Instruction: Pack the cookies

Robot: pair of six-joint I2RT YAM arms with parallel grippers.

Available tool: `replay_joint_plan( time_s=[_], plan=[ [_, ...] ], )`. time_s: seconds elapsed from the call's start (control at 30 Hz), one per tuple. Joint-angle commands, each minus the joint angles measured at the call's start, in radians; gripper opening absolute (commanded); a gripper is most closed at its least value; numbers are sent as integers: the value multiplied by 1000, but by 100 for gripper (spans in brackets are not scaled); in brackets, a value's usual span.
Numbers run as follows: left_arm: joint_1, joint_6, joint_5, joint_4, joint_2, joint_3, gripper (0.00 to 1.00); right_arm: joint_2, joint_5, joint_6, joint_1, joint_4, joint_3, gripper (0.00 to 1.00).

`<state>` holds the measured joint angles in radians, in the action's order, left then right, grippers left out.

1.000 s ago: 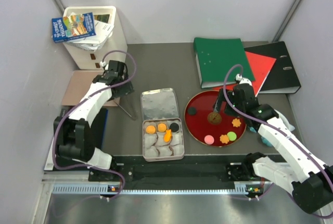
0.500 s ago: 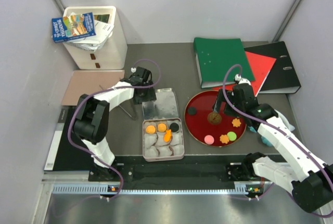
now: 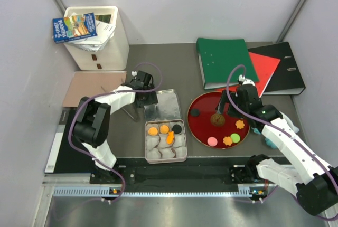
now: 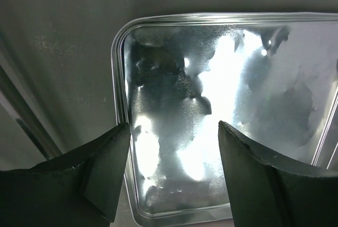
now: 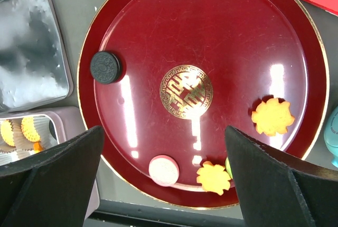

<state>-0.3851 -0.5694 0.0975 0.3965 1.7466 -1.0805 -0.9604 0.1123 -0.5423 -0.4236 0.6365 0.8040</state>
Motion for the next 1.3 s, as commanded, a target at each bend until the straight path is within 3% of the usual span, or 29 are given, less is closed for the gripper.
replay_joint_plan(
  time_s=[0.0, 0.2, 0.4, 0.73, 0.83, 0.87, 1.1, 1.13, 1.27],
  plan=[
    [3, -1, 33, -57, -105, 33, 72, -6, 12, 2, -7, -15, 35, 96],
    [3, -6, 34, -79, -183, 71, 73, -11, 10, 1, -7, -23, 32, 96],
    [8, -1, 59, -8, -72, 44, 71, -23, 3, -2, -7, -32, 37, 96],
    [11, -21, 34, -71, 8, 102, 62, -11, 23, -2, -7, 5, 40, 96],
    [11, -15, 33, -74, 8, 111, 51, -9, 27, 1, -7, 9, 41, 96],
    [11, -14, 30, -76, 8, 113, 41, -12, 27, -1, -6, 9, 43, 96],
    [11, -12, -1, -99, -12, 154, 4, -15, 24, 2, -7, 8, 47, 96],
    [11, -9, -2, -99, -12, 156, 0, -15, 23, 1, -7, 6, 49, 96],
    [11, -1, -16, -96, -32, 151, 0, -14, 17, 2, -7, 6, 53, 96]
  ],
)
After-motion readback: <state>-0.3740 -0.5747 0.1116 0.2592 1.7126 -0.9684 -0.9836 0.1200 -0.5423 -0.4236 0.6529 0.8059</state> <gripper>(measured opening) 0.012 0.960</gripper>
